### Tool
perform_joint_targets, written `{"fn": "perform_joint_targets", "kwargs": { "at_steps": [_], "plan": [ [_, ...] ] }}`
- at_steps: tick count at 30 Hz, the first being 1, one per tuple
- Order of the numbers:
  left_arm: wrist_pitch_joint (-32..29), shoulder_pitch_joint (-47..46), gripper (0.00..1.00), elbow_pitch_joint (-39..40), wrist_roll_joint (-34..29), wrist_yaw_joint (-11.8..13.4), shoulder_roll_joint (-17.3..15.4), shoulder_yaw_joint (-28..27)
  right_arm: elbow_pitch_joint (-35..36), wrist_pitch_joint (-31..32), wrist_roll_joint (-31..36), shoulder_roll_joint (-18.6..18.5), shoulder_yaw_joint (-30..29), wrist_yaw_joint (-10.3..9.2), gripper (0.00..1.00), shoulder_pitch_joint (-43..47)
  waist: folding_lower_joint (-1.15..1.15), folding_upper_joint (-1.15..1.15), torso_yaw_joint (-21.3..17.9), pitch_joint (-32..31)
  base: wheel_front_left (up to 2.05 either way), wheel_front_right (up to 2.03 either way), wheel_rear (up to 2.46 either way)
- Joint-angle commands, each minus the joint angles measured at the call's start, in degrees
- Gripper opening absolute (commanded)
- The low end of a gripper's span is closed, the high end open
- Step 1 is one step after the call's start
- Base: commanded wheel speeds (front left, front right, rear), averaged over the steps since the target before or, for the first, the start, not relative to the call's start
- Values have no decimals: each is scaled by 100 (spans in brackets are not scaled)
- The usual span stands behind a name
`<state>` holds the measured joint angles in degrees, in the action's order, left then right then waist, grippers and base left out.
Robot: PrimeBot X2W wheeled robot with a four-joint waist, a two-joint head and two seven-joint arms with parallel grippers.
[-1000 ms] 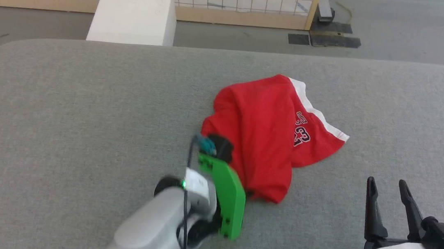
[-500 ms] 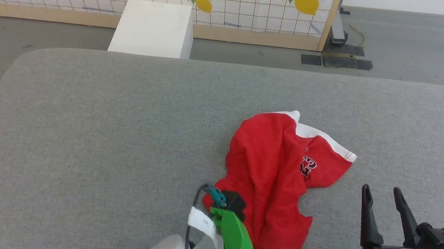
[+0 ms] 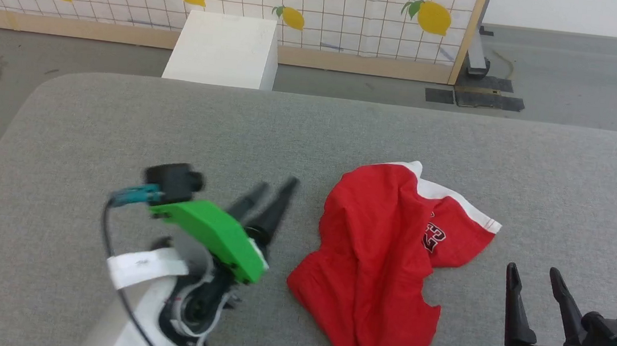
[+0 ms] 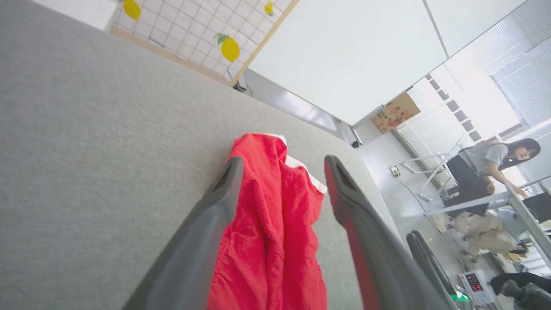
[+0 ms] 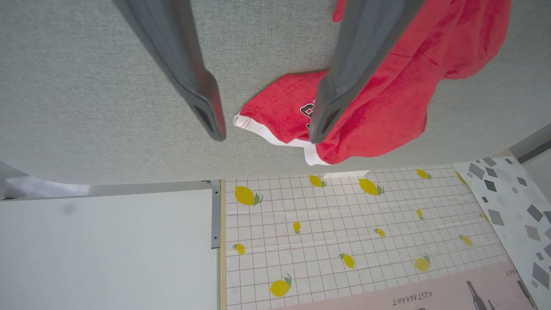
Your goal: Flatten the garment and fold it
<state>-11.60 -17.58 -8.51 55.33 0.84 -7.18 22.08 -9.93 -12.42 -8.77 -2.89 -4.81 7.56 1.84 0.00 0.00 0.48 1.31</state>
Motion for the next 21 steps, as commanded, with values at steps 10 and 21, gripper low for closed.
{"fn": "perform_joint_targets", "kwargs": {
  "at_steps": [10,21],
  "plan": [
    [2596,118,100,-159,-2094,75,-571,-394,-114,910,-102,2,-273,-8,100,-633,0,0,59,402,0,0,0],
    [2658,707,100,629,-3246,32,-173,-1100,-668,3581,282,2,-776,-8,100,-1952,0,0,261,1005,0,0,0]
  ]
}}
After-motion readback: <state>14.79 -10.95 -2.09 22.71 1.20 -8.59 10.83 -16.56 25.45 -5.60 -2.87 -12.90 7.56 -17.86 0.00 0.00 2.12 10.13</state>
